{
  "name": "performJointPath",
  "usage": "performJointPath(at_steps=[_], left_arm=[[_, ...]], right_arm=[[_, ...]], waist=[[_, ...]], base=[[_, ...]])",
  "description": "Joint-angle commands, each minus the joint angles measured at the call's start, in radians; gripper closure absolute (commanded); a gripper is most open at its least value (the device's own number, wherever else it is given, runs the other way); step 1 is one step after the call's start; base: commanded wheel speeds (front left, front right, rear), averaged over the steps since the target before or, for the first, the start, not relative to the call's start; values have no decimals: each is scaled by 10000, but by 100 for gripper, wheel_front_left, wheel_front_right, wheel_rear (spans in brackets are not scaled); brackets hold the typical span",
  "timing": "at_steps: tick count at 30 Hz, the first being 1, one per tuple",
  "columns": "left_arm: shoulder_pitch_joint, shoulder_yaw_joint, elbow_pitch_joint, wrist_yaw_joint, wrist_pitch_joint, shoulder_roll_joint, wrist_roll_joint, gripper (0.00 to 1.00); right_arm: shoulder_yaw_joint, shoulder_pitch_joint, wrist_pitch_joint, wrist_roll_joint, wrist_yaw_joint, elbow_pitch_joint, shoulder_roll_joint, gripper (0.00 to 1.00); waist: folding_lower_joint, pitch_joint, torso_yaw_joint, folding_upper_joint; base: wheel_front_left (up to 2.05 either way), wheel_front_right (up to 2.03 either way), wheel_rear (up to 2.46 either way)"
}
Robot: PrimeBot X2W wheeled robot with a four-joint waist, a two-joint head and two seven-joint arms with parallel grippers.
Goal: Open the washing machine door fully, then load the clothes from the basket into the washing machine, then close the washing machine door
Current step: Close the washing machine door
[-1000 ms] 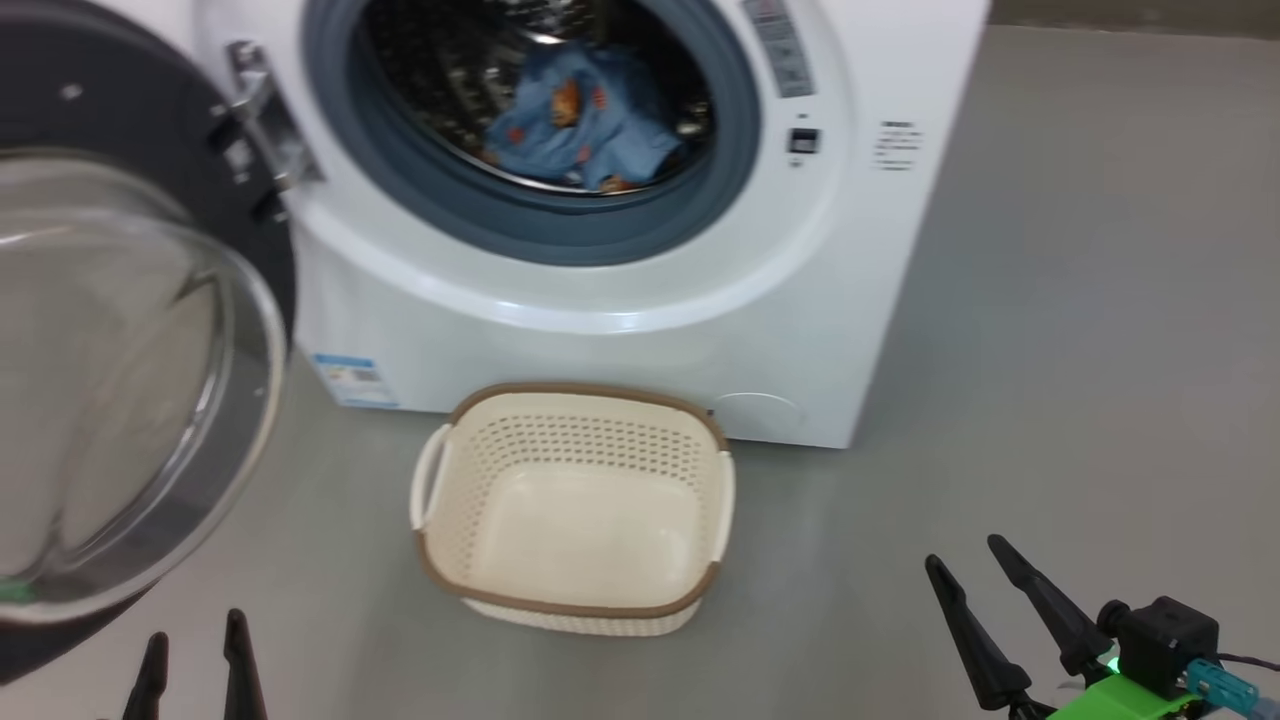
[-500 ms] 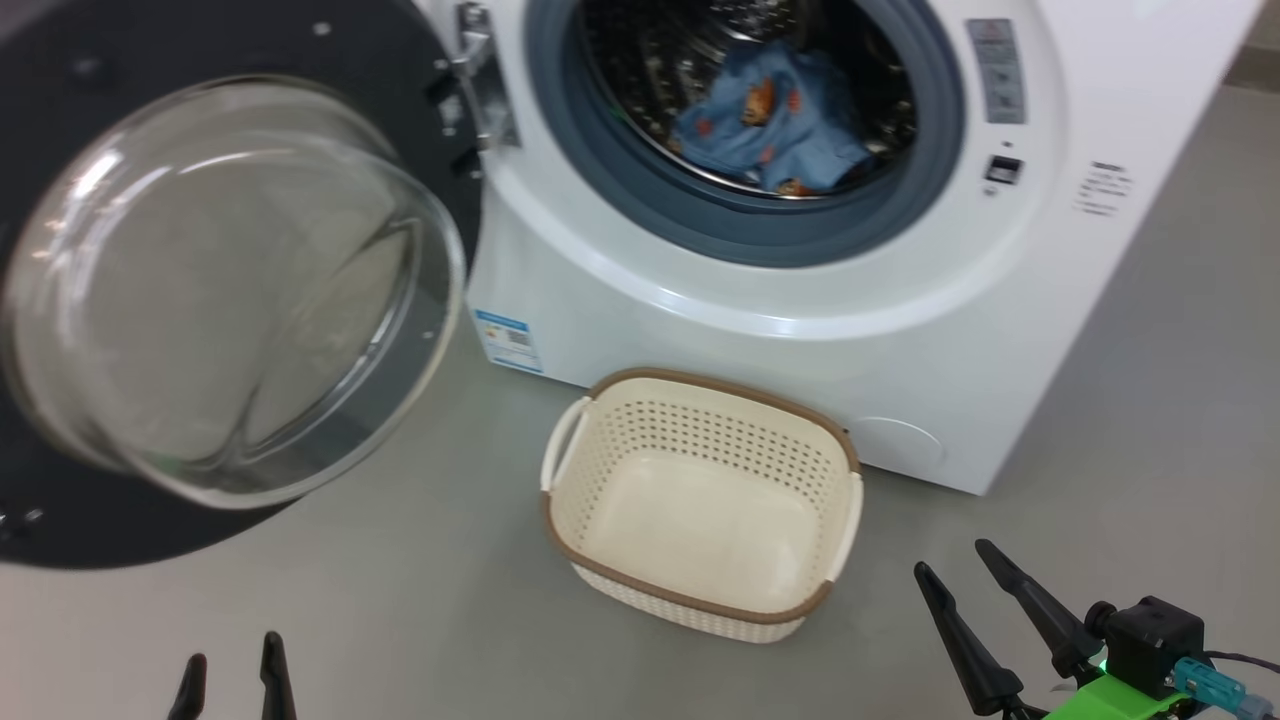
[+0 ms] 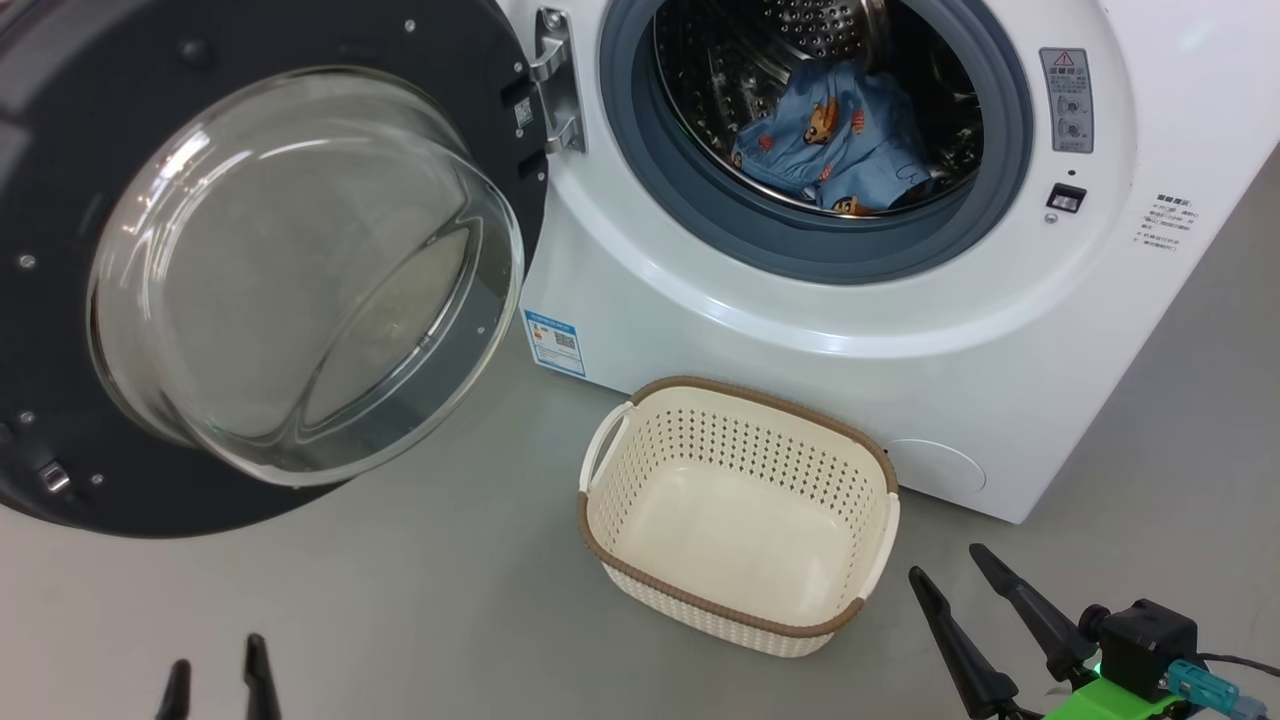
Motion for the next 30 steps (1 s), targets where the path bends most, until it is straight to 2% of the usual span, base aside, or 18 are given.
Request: performJointPath(at_steps=[1, 2, 3, 9, 12, 16, 20, 21, 30], left_arm=[[-290, 442, -441, 6, -65, 101, -225, 37], [-336, 540, -590, -16, -65, 101, -291, 64], [-395, 648, -756, -74, -65, 101, -353, 100], [-1155, 1948, -2074, -626, -65, 113, -446, 100], [-1891, 2706, -2423, -927, -65, 466, -645, 100], [-3215, 3500, -2302, -1115, -65, 1378, -1590, 100], [-4497, 4001, -1513, -1161, -55, 2730, -2537, 100], [-4497, 4001, -1513, -1161, -55, 2730, -2537, 100], [-7077, 4466, 1975, -1173, 1073, 5247, -5565, 100]], right_arm=[[164, -195, -49, 129, 27, -236, -132, 0], [149, -191, -49, 134, 27, -237, -130, 0], [127, -181, -49, 135, 27, -237, -126, 0], [-73, -45, -49, 103, 27, -279, -76, 0], [-185, 36, -49, 85, 27, -317, -56, 0], [-381, 76, -49, 47, 27, -366, -75, 0], [-483, 56, -49, 25, 27, -422, -127, 0], [-483, 56, -49, 25, 27, -422, -127, 0], [-591, -74, -49, -9, 27, -568, -320, 0]], waist=[[0, 27, -23, 0], [0, 43, -34, 0], [0, 60, -44, 0], [0, 164, -132, 0], [0, 246, -231, 0], [0, 413, -403, 0], [0, 589, -611, 0], [0, 589, -611, 0], [0, 1104, -1071, 0]], base=[[0, 0, 0], [0, 0, 0], [0, 0, 0], [0, 0, 0], [0, 0, 0], [0, 0, 0], [0, 0, 0], [0, 0, 0], [0, 0, 0]])
